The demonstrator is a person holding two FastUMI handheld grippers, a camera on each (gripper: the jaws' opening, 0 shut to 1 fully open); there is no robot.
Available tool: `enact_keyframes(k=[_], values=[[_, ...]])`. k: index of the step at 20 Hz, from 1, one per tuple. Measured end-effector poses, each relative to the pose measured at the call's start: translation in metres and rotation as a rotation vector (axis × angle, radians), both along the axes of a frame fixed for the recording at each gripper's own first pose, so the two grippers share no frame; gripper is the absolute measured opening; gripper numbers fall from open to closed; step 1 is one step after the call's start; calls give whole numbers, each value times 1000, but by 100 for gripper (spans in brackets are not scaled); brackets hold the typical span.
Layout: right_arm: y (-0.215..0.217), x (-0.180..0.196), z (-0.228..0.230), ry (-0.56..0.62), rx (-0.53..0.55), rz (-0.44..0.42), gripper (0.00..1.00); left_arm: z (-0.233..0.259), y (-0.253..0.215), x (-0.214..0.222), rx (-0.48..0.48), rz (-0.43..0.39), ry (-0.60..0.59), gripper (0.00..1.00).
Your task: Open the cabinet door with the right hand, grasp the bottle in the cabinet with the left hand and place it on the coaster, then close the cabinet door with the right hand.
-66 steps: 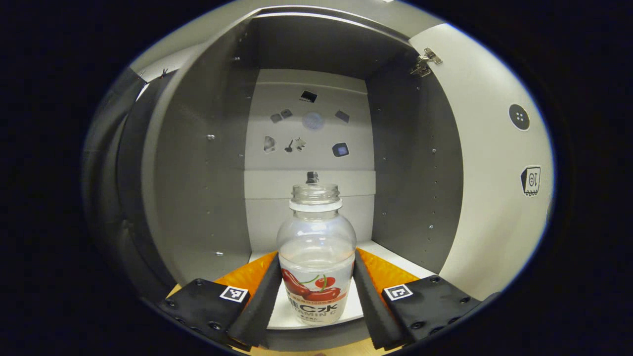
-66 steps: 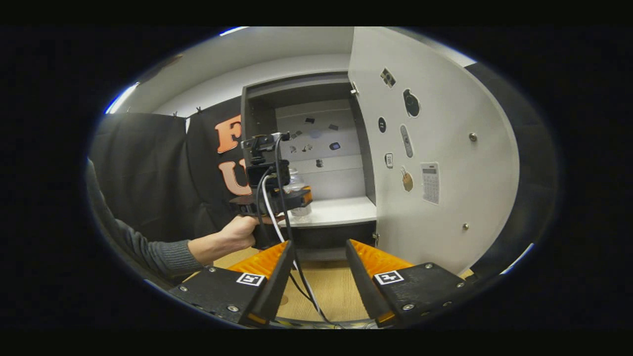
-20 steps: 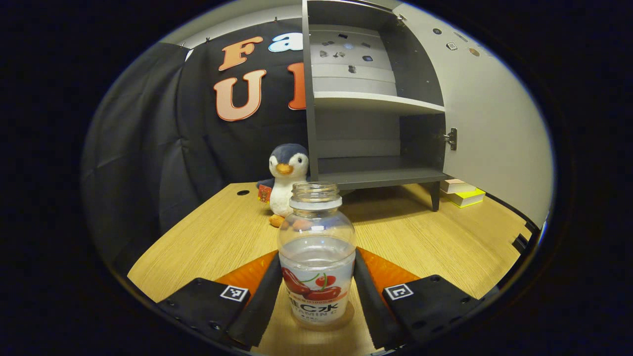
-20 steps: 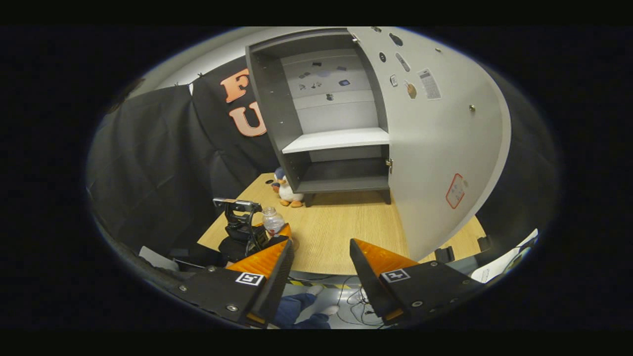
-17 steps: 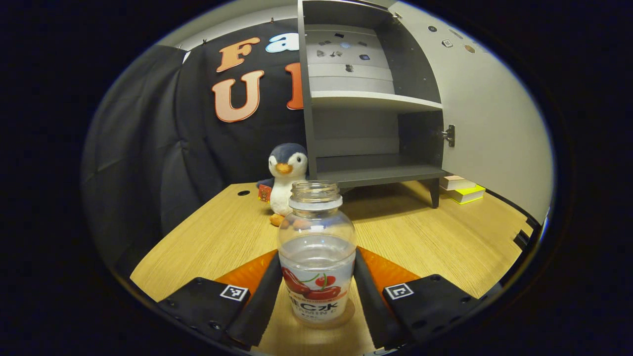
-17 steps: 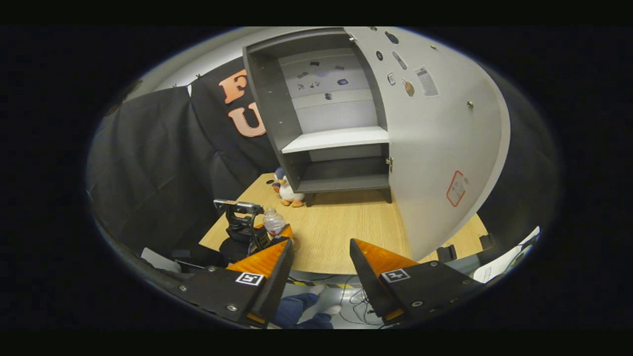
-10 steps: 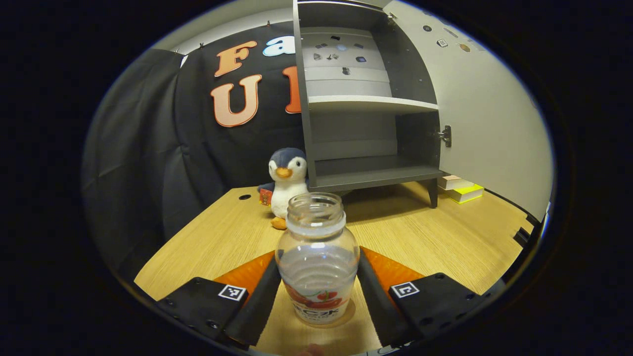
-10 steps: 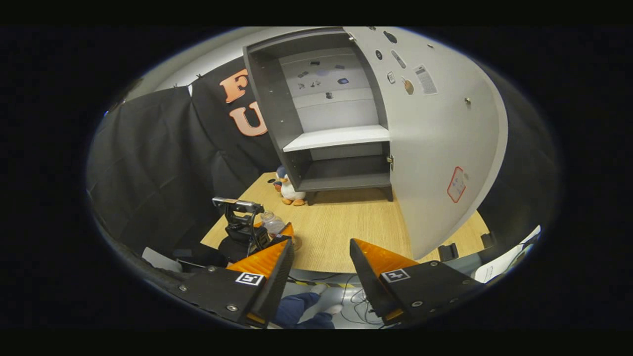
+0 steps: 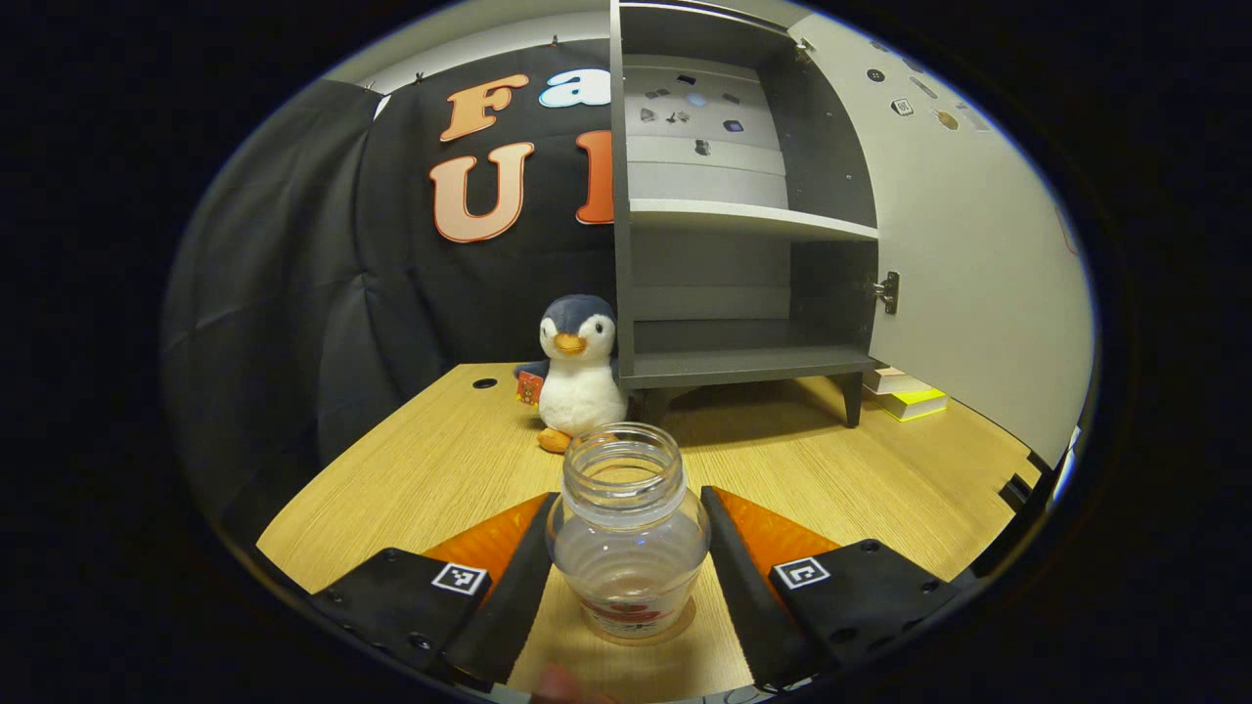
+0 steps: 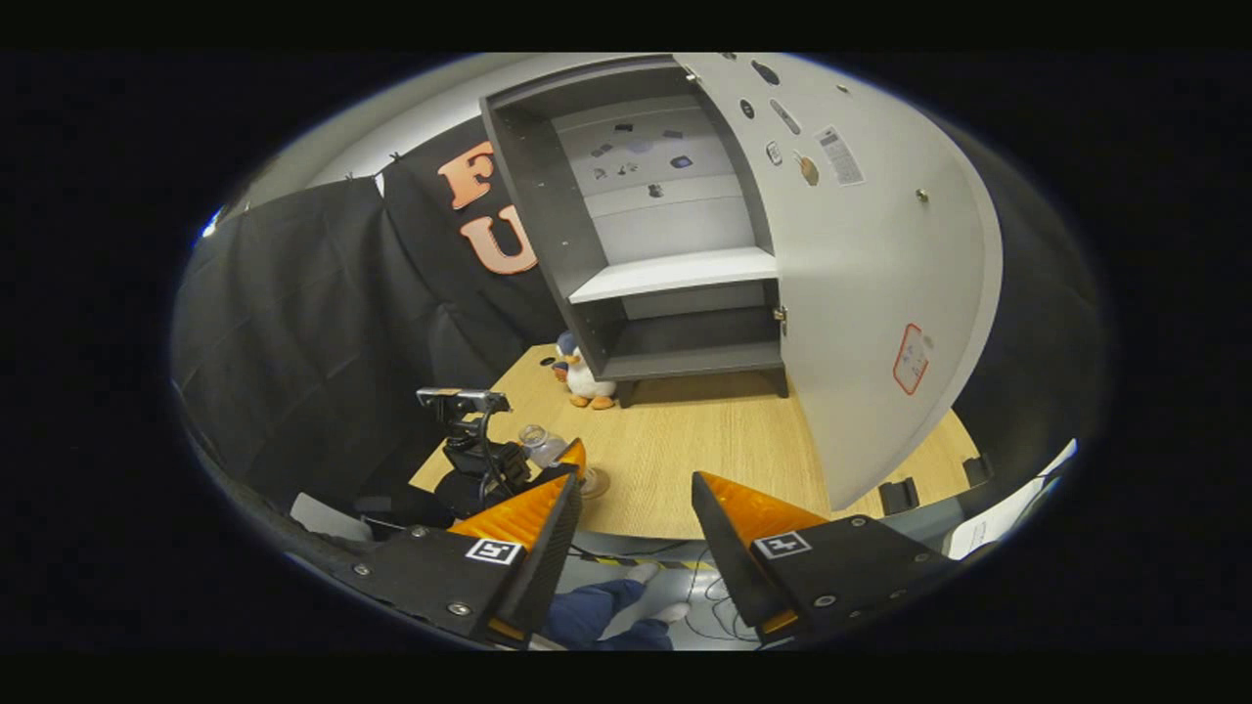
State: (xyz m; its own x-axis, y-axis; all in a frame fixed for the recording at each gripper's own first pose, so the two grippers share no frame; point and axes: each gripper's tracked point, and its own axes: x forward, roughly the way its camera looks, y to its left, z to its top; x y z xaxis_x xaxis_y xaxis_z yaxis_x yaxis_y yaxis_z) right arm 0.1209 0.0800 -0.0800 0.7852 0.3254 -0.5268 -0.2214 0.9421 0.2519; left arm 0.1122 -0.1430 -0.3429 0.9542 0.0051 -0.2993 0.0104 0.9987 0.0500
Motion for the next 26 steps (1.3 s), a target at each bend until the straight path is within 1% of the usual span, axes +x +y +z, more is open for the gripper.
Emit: enact_keyframes(k=[1,5,8,12,13,16,21,22,23,25,26], values=[[0,1,2,-13,-3,3,71,2,-2,-1,1,-10,-1,91],[0,2,5,-37,10,8,72,22,-2,-5,36,-10,-38,92],[0,2,7,-53,15,5,71,38,-6,-6,34,-14,-60,91],[-2,7,16,-105,32,-11,71,73,-6,-10,30,-6,-102,92],[-3,10,19,-121,35,-19,71,85,-9,-12,25,-16,-117,92],[-7,19,32,-205,37,-31,71,116,-28,-23,-12,-59,-143,91],[-30,35,54,-338,8,-69,72,168,-59,-51,-32,-131,-186,91],[-36,41,58,-365,0,-86,72,177,-62,-56,-40,-139,-191,94],[-44,45,61,-387,-5,-107,72,182,-65,-61,-51,-142,-186,88],[-56,53,70,-436,-17,-144,72,185,-69,-69,-85,-148,-154,94],[-63,56,72,-446,-28,-160,72,187,-68,-71,-99,-145,-139,88]])
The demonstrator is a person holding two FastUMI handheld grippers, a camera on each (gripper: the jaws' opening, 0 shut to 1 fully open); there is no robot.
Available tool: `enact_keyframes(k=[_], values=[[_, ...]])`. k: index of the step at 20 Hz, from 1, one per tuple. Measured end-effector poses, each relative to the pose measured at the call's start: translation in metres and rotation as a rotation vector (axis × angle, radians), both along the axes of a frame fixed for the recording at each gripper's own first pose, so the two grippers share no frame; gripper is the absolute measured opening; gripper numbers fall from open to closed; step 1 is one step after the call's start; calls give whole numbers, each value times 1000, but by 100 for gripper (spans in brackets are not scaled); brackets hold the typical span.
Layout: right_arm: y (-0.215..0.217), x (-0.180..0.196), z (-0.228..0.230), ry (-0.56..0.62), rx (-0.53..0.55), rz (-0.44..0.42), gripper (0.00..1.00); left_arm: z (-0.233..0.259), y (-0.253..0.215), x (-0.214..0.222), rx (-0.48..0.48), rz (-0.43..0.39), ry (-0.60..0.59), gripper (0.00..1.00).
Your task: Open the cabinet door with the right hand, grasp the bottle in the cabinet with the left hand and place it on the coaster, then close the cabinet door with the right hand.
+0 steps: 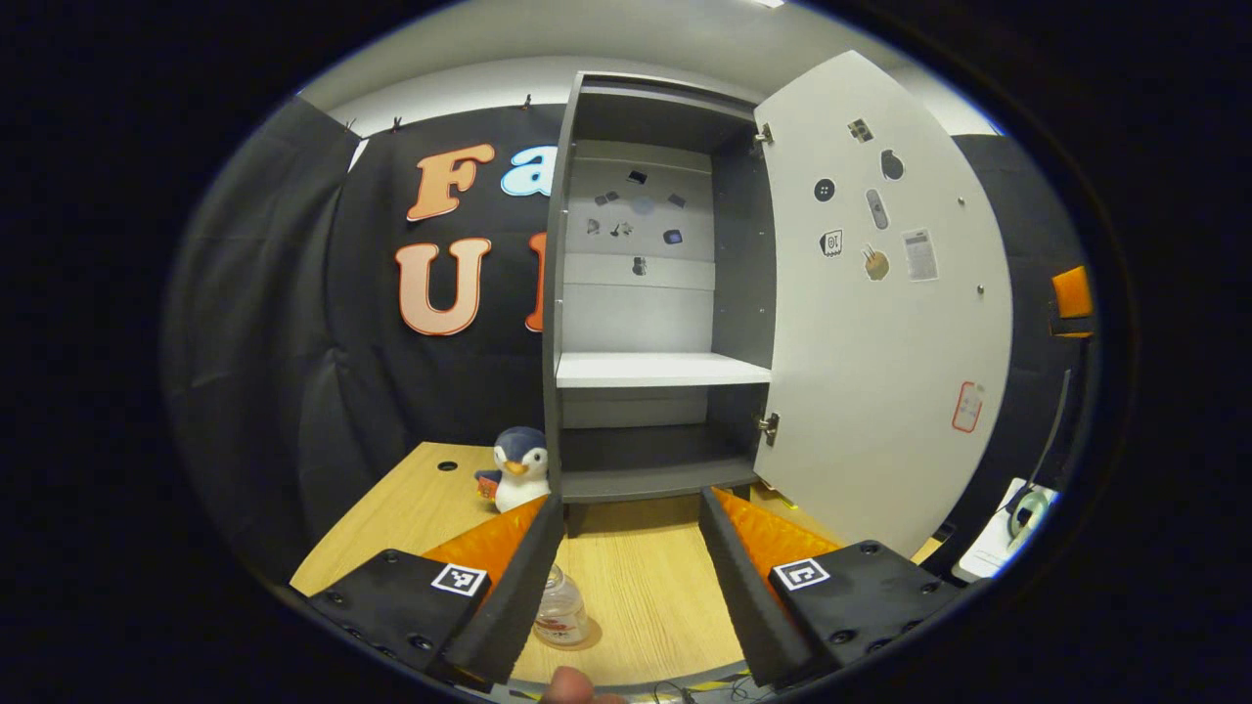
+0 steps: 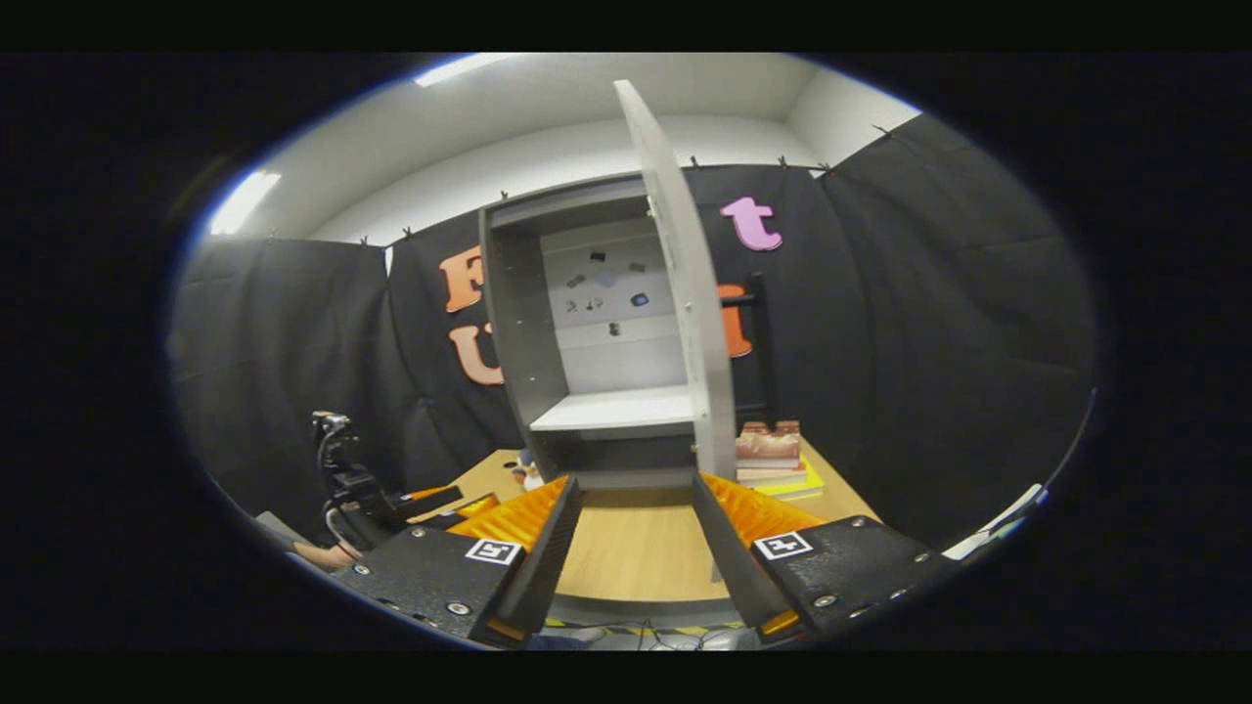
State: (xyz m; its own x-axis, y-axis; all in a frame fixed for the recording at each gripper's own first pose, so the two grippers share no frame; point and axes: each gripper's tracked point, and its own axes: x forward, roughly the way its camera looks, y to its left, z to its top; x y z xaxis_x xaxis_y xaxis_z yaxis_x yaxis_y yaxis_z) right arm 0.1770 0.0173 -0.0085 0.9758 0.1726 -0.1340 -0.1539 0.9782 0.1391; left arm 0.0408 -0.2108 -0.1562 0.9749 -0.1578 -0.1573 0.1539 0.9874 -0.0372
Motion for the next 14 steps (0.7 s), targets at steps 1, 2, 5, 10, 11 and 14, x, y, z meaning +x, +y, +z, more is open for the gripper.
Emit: enact_keyframes(k=[1,2,5,10,11,14], values=[[-7,3,1,-13,-11,-18,72,2,3,-2,-6,6,11,91],[-14,6,3,-24,-22,-32,72,3,6,-4,-5,11,20,91],[-27,15,8,-48,-26,-60,72,0,16,-8,17,26,48,91],[-34,32,8,-67,8,-76,73,-3,40,-19,59,68,83,91],[-31,33,9,-67,20,-68,66,-3,43,-21,64,63,88,90],[-32,34,9,-75,1,-71,75,-7,54,-26,73,79,108,92]])
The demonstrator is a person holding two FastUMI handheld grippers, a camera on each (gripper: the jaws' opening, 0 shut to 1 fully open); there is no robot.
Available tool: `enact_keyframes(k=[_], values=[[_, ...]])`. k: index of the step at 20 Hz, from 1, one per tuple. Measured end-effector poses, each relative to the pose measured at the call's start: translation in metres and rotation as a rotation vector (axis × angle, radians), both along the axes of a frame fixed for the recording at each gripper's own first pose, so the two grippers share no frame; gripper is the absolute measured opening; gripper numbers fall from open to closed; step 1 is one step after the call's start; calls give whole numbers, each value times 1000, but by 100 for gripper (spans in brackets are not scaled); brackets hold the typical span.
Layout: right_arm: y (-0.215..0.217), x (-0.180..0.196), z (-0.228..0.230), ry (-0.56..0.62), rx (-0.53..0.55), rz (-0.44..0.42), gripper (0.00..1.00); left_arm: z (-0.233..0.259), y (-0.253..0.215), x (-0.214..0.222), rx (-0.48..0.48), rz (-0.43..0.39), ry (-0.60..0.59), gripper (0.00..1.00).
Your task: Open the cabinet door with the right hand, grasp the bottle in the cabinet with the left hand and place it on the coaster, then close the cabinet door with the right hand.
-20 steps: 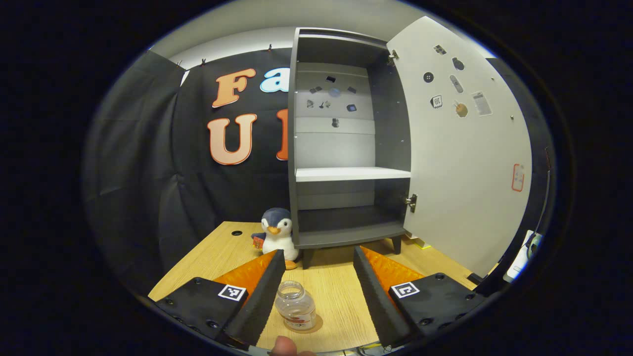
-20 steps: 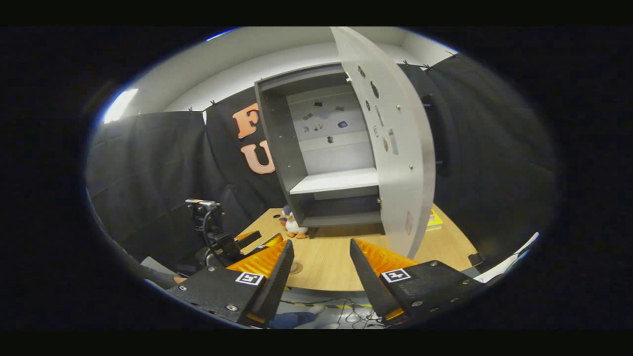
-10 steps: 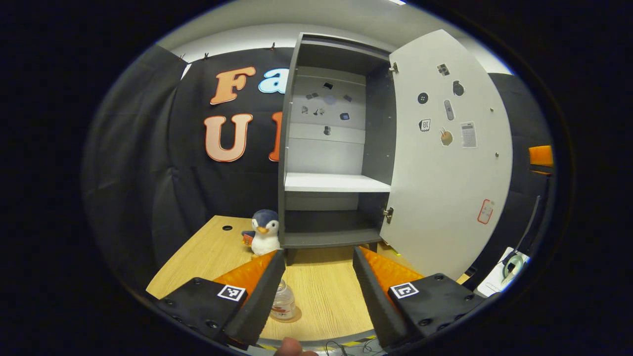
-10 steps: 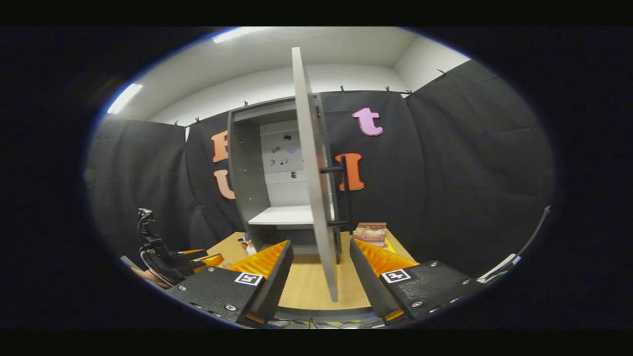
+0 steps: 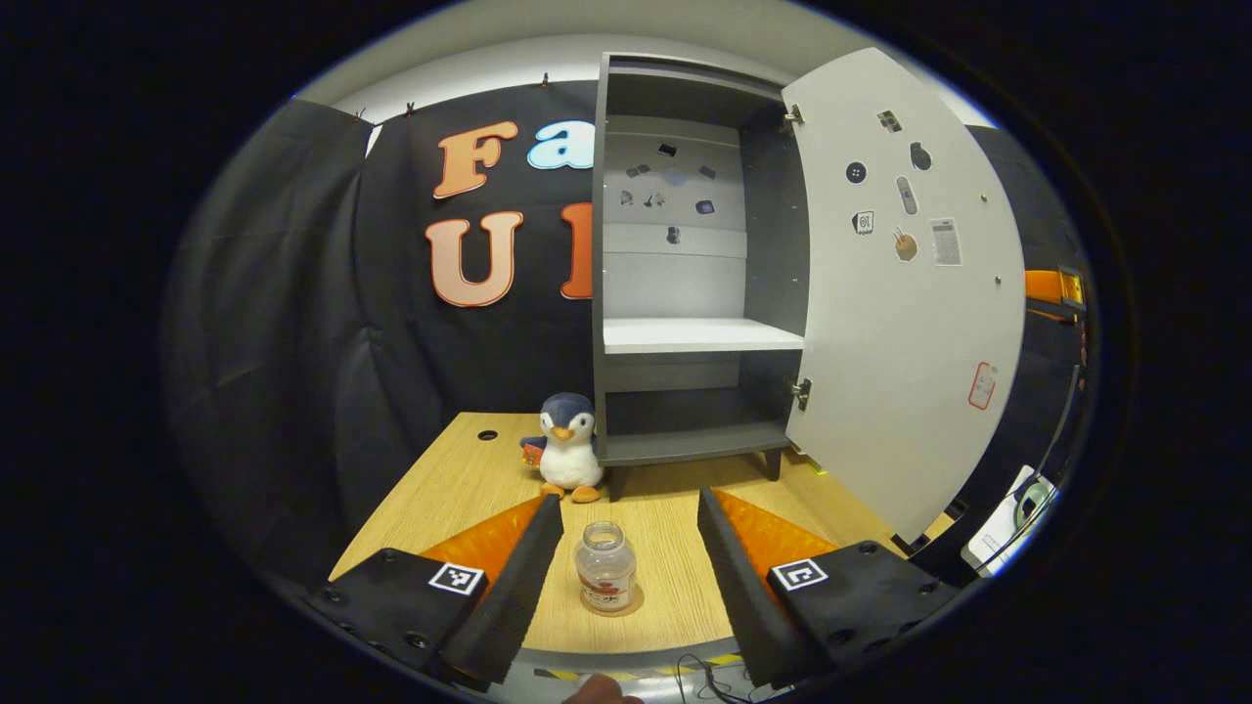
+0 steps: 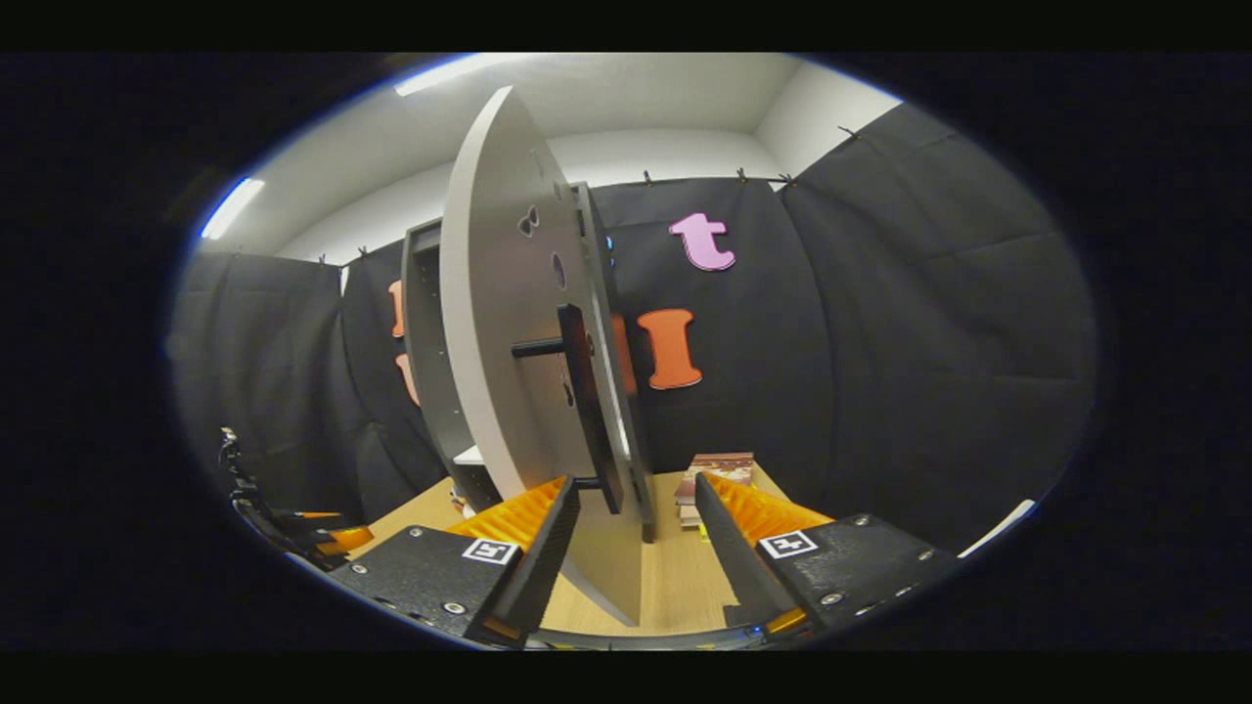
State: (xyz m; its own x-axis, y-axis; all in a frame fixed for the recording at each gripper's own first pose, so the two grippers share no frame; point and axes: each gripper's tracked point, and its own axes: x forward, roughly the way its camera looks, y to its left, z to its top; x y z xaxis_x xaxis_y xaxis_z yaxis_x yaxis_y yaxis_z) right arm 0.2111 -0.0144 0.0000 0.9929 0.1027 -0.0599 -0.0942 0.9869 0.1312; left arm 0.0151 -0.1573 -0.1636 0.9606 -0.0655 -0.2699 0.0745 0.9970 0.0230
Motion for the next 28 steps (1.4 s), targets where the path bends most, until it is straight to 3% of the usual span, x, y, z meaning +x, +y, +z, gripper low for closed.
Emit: enact_keyframes(k=[1,2,9,19,27,28], values=[[2,2,0,2,-8,6,84,0,3,-1,1,7,1,91],[4,4,-1,8,-8,6,75,0,5,0,0,11,3,91],[20,9,1,12,-25,22,75,-2,12,11,-47,30,21,91],[69,-2,-1,15,60,196,75,7,37,21,-11,55,3,92],[96,5,0,9,49,248,78,18,70,63,-44,17,-17,91],[98,9,-1,2,41,245,71,21,78,70,-50,20,-25,91]])
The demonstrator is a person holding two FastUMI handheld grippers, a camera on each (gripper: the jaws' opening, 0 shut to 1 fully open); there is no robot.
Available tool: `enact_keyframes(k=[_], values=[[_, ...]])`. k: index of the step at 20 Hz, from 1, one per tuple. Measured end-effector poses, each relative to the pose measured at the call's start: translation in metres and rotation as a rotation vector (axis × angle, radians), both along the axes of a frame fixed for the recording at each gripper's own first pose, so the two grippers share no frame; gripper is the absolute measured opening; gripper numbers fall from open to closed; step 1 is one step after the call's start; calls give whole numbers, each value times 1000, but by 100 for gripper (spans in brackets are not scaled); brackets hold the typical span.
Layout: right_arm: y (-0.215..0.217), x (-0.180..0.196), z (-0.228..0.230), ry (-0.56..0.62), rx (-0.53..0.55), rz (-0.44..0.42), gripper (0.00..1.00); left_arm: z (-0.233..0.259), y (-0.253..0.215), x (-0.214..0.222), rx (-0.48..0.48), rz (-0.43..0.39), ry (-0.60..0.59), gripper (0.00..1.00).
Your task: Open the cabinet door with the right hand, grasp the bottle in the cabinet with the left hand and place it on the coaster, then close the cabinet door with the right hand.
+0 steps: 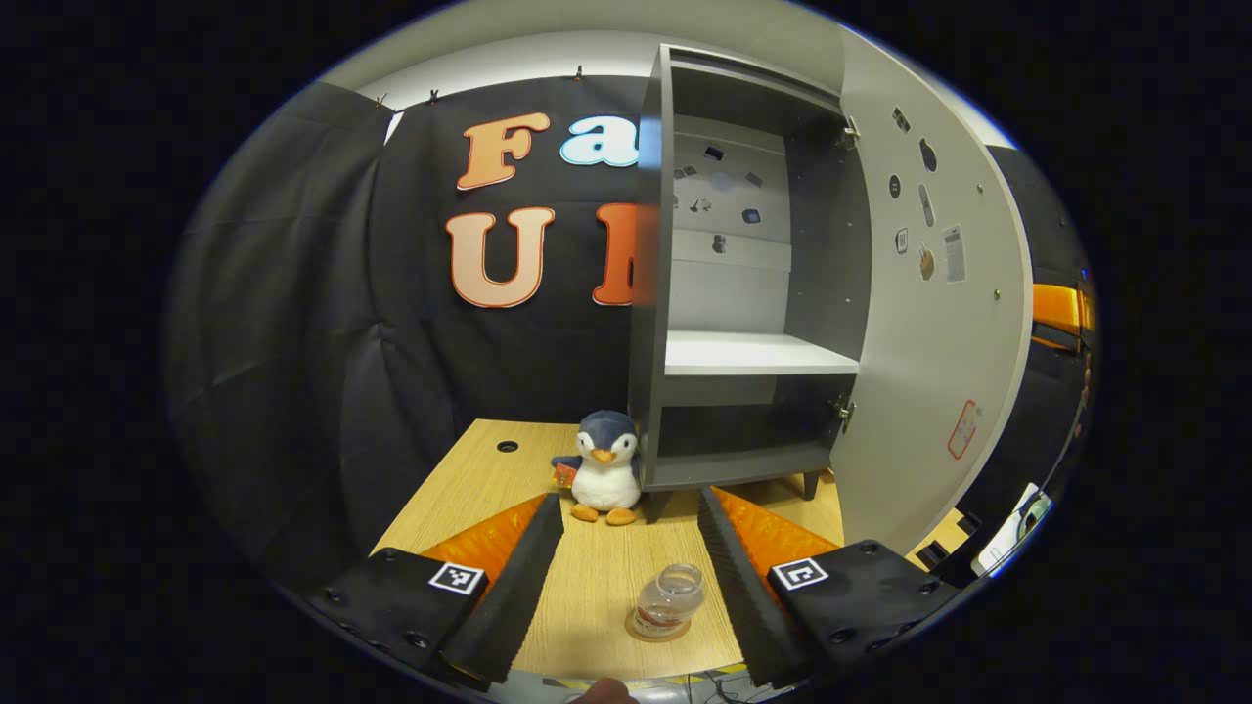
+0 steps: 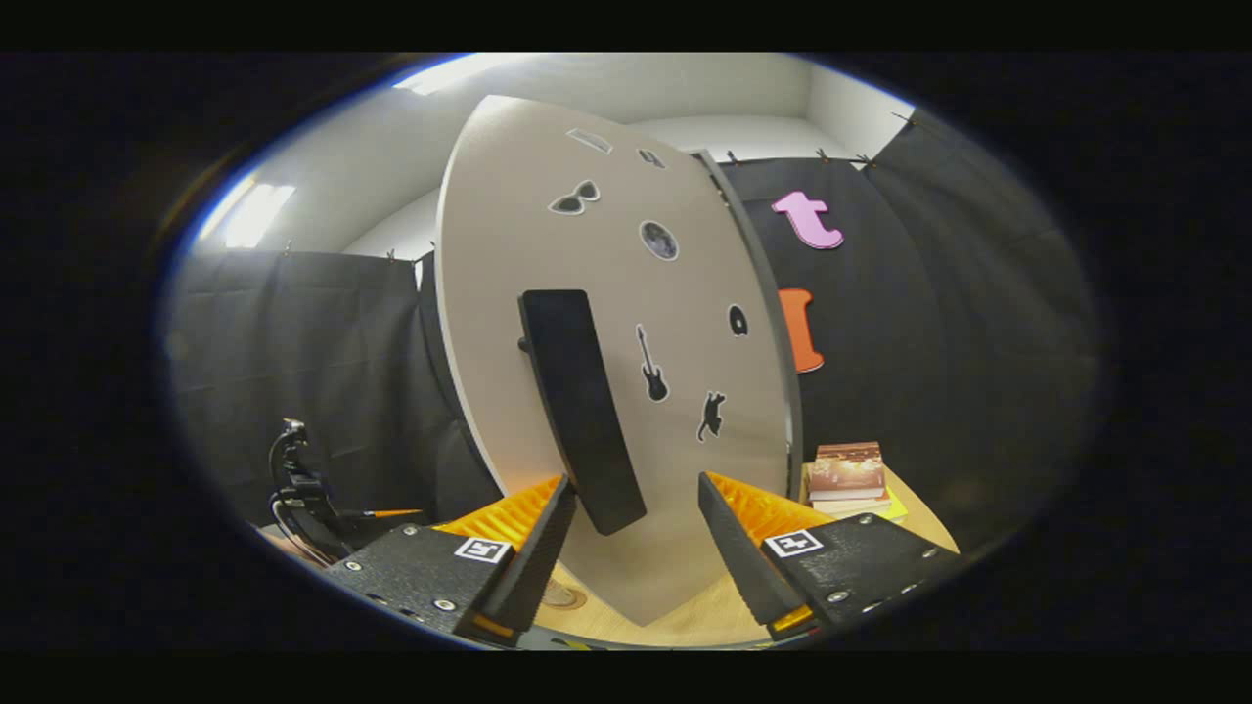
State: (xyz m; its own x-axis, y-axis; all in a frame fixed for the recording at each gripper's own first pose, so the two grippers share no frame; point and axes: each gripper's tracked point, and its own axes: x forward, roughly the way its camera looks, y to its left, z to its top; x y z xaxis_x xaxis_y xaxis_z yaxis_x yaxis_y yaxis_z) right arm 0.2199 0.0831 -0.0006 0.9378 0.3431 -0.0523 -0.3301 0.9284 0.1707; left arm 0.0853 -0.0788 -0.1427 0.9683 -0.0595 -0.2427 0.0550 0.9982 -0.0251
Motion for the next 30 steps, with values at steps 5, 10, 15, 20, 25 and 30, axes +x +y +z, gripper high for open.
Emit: enact_keyframes(k=[5,10,15,20,25,30], values=[[21,14,-1,2,31,-4,92,0,43,34,-26,16,4,91],[42,37,-1,-12,12,-12,92,-1,83,69,-6,37,-8,95],[55,56,0,-24,6,-38,91,2,100,98,-21,38,-28,95],[63,69,3,-47,-48,-67,91,14,105,119,-60,24,-85,95],[63,71,4,-72,-95,-143,93,26,110,135,-65,31,-147,99],[64,76,3,-79,-116,-218,93,20,103,140,-50,-11,-149,95]])
